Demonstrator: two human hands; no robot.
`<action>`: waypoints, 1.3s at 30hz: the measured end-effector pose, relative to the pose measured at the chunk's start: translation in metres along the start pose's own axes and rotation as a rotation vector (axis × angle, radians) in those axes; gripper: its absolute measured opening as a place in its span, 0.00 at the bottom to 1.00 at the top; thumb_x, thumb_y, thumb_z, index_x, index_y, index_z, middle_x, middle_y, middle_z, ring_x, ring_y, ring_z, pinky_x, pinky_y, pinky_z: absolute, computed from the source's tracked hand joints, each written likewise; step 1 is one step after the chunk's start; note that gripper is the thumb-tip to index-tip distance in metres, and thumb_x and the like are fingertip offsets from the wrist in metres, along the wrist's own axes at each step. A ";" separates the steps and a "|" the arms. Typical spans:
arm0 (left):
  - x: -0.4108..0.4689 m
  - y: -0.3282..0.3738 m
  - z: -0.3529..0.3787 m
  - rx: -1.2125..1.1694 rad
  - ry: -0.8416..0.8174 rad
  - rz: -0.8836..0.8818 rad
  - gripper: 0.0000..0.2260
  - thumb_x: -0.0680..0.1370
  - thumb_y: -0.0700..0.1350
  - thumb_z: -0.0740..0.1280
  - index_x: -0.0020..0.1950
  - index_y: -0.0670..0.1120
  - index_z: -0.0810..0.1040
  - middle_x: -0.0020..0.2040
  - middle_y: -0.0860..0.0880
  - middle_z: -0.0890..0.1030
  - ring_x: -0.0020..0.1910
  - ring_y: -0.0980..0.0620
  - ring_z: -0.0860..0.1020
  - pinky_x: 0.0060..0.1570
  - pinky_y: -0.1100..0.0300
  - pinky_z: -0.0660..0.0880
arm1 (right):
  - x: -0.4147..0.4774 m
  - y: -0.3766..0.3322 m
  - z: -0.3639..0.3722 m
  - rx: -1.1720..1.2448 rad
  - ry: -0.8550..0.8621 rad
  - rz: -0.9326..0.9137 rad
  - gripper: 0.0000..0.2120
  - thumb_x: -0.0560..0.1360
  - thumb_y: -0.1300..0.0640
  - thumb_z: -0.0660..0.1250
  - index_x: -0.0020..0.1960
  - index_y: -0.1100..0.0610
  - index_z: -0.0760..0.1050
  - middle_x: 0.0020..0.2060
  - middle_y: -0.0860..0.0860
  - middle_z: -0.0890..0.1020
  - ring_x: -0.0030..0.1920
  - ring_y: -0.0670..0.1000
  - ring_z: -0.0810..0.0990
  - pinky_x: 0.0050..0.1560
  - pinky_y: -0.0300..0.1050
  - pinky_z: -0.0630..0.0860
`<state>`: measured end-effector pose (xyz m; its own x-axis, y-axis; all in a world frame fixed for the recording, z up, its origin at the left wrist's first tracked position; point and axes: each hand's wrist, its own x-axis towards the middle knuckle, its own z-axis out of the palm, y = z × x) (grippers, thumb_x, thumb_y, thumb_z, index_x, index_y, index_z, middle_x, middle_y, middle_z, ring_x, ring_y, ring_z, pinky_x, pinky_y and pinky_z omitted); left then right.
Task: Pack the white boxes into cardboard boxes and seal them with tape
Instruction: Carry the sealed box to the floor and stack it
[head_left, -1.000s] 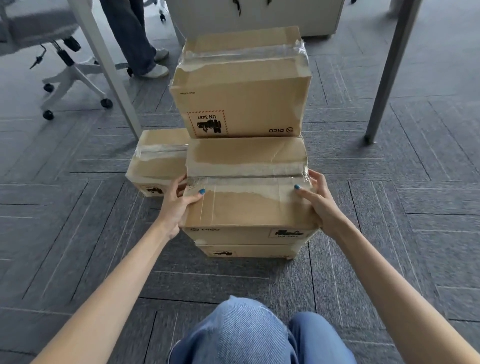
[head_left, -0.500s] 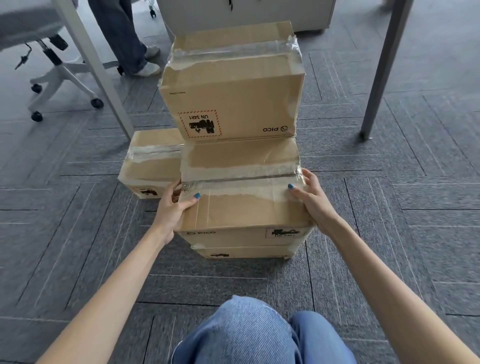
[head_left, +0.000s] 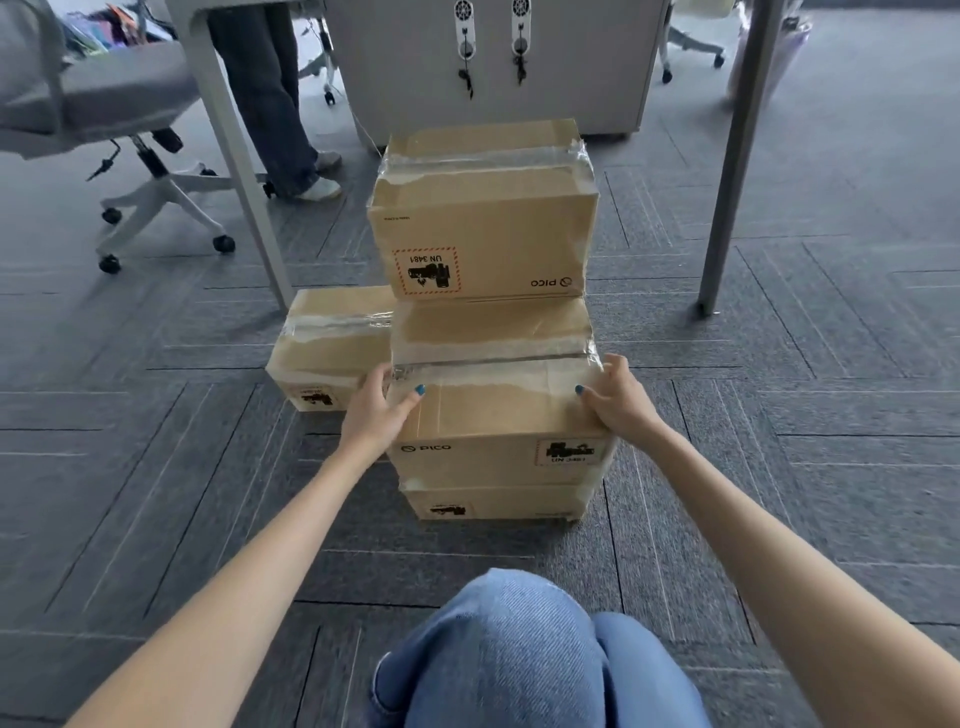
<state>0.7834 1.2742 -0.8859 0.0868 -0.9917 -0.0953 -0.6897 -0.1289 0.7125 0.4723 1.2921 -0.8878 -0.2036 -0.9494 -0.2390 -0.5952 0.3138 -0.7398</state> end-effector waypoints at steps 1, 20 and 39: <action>-0.001 0.003 -0.002 0.089 -0.008 0.028 0.27 0.79 0.54 0.67 0.75 0.49 0.64 0.73 0.46 0.69 0.70 0.44 0.69 0.63 0.47 0.71 | -0.002 -0.002 0.000 -0.064 0.007 -0.027 0.30 0.79 0.55 0.66 0.74 0.60 0.57 0.70 0.58 0.69 0.66 0.58 0.71 0.64 0.54 0.70; -0.090 0.296 -0.199 0.669 -0.419 0.381 0.23 0.83 0.50 0.57 0.78 0.49 0.63 0.78 0.48 0.64 0.76 0.50 0.61 0.76 0.52 0.55 | -0.153 -0.265 -0.186 -0.734 -0.266 -0.284 0.27 0.81 0.51 0.62 0.76 0.54 0.59 0.77 0.53 0.59 0.77 0.54 0.58 0.74 0.52 0.58; -0.033 0.541 -0.291 0.728 -0.484 0.606 0.24 0.83 0.51 0.57 0.80 0.52 0.58 0.79 0.50 0.62 0.77 0.51 0.59 0.77 0.50 0.52 | -0.137 -0.403 -0.400 -0.752 -0.115 -0.131 0.25 0.81 0.51 0.59 0.77 0.54 0.59 0.78 0.51 0.58 0.77 0.52 0.57 0.75 0.51 0.56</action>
<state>0.6164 1.2363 -0.2947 -0.6003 -0.7615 -0.2446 -0.7996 0.5785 0.1614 0.4289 1.2993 -0.3057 -0.0377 -0.9611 -0.2736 -0.9854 0.0813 -0.1497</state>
